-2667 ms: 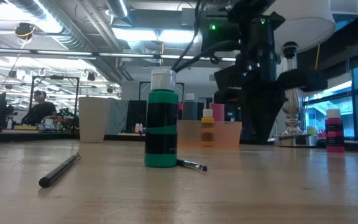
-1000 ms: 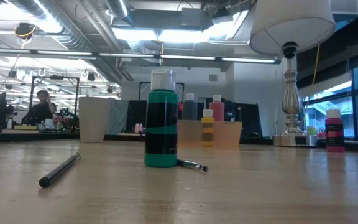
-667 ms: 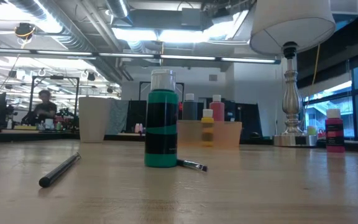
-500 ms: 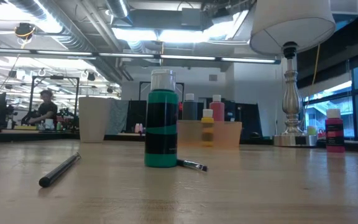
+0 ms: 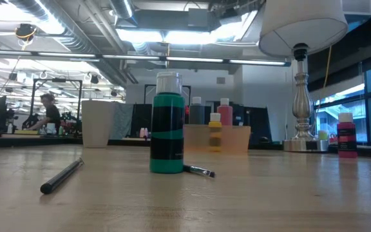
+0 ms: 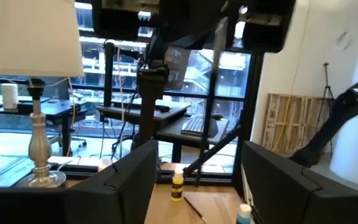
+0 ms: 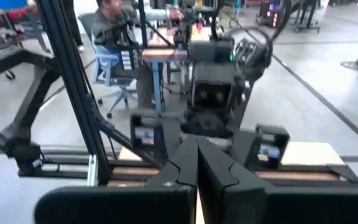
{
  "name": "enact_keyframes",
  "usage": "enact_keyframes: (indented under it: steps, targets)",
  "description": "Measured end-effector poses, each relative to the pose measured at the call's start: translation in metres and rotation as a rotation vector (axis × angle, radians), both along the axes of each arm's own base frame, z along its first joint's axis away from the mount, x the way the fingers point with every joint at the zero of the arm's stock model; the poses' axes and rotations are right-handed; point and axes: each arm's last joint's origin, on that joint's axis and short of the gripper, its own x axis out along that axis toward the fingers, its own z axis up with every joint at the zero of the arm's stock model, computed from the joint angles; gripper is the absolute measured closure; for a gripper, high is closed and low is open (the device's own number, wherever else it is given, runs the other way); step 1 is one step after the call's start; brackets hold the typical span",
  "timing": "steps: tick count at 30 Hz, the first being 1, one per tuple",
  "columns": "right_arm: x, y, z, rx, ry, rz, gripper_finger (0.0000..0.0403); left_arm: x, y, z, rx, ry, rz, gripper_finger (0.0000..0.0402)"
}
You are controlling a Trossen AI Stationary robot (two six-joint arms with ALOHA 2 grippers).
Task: Pick & Place Paint Supplies
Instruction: Put the silver paint brush into the white cup
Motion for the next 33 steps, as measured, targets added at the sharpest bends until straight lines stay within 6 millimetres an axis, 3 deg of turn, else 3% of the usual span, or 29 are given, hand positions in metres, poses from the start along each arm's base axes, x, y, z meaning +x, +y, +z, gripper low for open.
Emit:
enact_keyframes:
  steps: [11, 21, 33]
  targets:
    - [0.005, -0.012, 0.000, -0.038, -0.022, -0.018, 0.0403, 0.017, 0.005, 0.001, 0.007, -0.059, 0.038, 0.0171]
    - [0.008, -0.027, 0.001, -0.046, -0.027, -0.020, 0.0403, 0.017, 0.005, 0.001, 0.038, -0.071, 0.022, 0.0171]
    - [0.014, -0.027, -0.006, -0.049, -0.013, -0.008, 0.0403, 0.016, 0.007, 0.002, 0.045, -0.076, 0.086, 0.0172]
